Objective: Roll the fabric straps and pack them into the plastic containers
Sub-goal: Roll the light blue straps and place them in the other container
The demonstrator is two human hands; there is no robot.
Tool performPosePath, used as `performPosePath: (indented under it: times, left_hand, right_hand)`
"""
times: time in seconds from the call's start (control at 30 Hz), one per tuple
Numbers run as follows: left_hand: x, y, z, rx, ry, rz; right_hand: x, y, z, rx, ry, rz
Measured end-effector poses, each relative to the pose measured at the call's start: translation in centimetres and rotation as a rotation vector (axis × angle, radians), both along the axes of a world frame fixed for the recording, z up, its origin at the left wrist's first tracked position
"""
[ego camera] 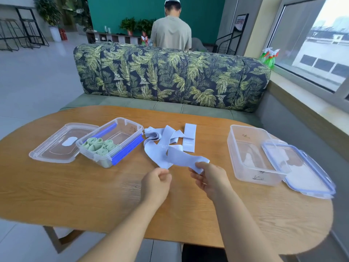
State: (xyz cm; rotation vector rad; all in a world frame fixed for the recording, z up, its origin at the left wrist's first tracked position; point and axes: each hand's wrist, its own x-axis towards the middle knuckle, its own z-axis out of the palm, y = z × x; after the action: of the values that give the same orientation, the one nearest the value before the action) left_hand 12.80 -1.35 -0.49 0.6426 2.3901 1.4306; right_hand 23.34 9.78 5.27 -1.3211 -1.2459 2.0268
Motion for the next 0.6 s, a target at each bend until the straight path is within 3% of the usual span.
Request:
performPosePath:
  times: [0.07,0.17,0.23,0.37,0.5,0.6]
  left_hand:
    - [2.0,0.5,1.2,0.085,-0.179,0.053]
    - [3.4,1.4,3.0,0.167,-0.807,-0.023]
    - [3.9,1.6,3.3,0.296,-1.058,-0.046]
    - [4.3,0.3,3.0,0.298,-1.054,-0.062]
    - [3.9,-1.5,3.8,0.192,-0.956,-0.055]
    - [3.8,-2.1,5.3,0.107,-0.813,-0.094]
  right_hand:
    - [0.9,-1.3,-0.9,-0.067,0.023,-0.009]
    - [1.9,-3.1,-1.5,-0.129,0.053,-0.007]
    - [2.9,-4.3,-1.6,-0.114,0.04,0.059]
    - [5.3,-4.9,-1.0,-0.052,-0.05,0.277]
    - [5.2,-2.8,-1.7,-0.154,-0.032,0.128]
    - [3.0,-1.5,-2.1,-0.177,-0.013,0.161]
